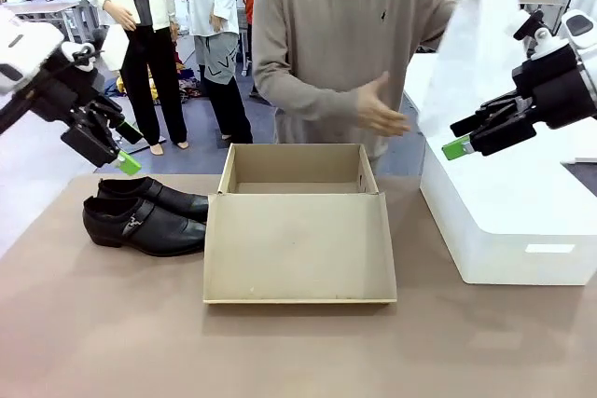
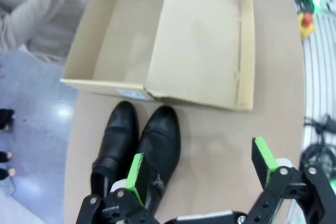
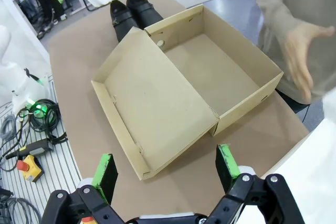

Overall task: Pack the shoes into the box.
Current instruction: Place one shoe of the Shoes into the Shoes Box.

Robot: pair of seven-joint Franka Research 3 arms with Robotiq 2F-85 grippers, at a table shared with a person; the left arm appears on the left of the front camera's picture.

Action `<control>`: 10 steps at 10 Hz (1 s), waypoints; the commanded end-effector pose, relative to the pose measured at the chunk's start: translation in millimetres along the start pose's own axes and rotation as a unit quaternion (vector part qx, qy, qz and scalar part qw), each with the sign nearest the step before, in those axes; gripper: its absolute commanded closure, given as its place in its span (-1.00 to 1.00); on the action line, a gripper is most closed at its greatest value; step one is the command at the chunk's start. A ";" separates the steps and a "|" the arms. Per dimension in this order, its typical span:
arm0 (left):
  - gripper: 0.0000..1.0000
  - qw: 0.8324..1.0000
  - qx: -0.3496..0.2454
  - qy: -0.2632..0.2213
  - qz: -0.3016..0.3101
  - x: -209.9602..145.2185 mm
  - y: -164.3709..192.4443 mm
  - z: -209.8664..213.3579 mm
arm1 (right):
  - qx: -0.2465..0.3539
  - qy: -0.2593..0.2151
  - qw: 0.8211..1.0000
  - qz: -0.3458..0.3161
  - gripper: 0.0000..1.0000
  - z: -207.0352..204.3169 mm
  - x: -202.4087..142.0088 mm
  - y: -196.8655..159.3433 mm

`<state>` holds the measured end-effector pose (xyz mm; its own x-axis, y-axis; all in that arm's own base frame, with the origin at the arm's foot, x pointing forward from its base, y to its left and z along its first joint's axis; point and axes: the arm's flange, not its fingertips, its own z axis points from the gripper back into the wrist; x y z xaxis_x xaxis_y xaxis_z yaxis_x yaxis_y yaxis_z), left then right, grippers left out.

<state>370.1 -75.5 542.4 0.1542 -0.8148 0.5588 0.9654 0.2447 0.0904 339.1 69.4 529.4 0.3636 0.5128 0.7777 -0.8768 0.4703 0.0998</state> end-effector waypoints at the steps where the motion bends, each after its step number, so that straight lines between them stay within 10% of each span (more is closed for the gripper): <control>1: -1.00 0.996 -0.029 0.061 -0.055 7.6 39.8 12.2 | 0.007 -0.013 1.000 0.014 -1.00 -2.4 0.6 -4.1; 10: -1.00 0.972 0.004 0.221 -0.086 -14.7 136.3 -3.3 | 0.007 -0.013 1.000 0.014 -1.00 -2.4 0.6 -4.1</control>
<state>494.7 -32.5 544.1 0.0475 -0.9860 0.1599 0.9852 0.0727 0.1553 339.2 68.6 528.7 0.3643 0.5152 0.7758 -0.8771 0.4699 0.0998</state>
